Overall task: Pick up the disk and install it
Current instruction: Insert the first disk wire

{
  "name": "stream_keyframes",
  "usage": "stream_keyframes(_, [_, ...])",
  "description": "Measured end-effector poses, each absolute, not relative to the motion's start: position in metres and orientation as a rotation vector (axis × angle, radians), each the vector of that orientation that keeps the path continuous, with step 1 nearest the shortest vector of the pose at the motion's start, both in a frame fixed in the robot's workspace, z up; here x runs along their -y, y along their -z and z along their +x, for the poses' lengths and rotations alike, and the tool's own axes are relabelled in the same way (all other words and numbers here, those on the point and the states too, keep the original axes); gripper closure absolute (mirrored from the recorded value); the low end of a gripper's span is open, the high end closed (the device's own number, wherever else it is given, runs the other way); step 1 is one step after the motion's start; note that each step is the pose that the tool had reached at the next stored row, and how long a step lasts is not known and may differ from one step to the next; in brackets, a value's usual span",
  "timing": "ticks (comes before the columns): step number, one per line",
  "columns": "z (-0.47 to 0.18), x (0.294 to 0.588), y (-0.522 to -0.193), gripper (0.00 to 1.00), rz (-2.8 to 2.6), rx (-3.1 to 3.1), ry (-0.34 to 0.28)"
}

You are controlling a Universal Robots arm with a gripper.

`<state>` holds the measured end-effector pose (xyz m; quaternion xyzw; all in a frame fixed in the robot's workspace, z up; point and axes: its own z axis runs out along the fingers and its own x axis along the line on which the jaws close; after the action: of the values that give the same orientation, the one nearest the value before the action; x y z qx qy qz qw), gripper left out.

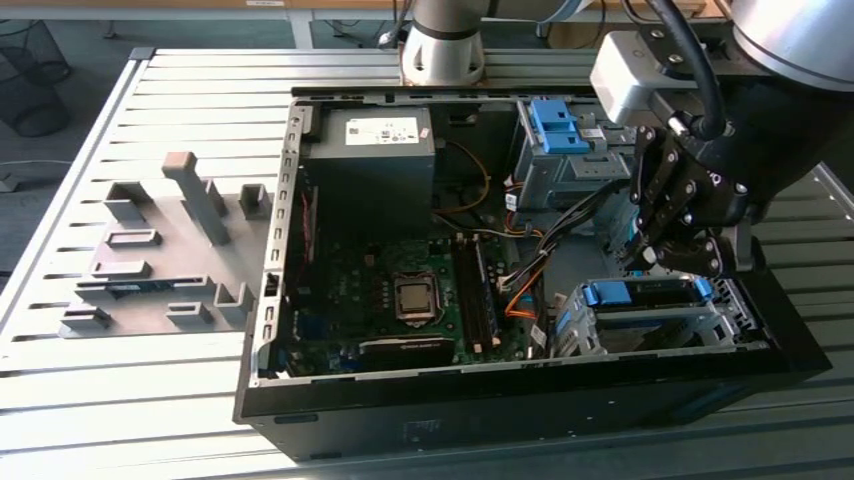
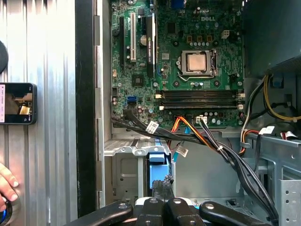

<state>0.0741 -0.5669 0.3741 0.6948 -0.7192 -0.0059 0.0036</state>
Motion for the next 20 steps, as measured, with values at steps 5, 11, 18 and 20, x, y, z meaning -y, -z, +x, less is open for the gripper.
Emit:
stream_keyframes(5, [0.077,0.567,-0.374,0.89,2.178,2.254,0.019])
stream_keyframes(11, [0.104,0.567,-0.372,0.89,2.178,2.254,0.019])
stream_keyframes(18, [0.132,0.565,-0.369,0.89,2.176,2.253,0.016])
stream_keyframes(20, [0.132,0.565,-0.369,0.89,2.176,2.252,0.016])
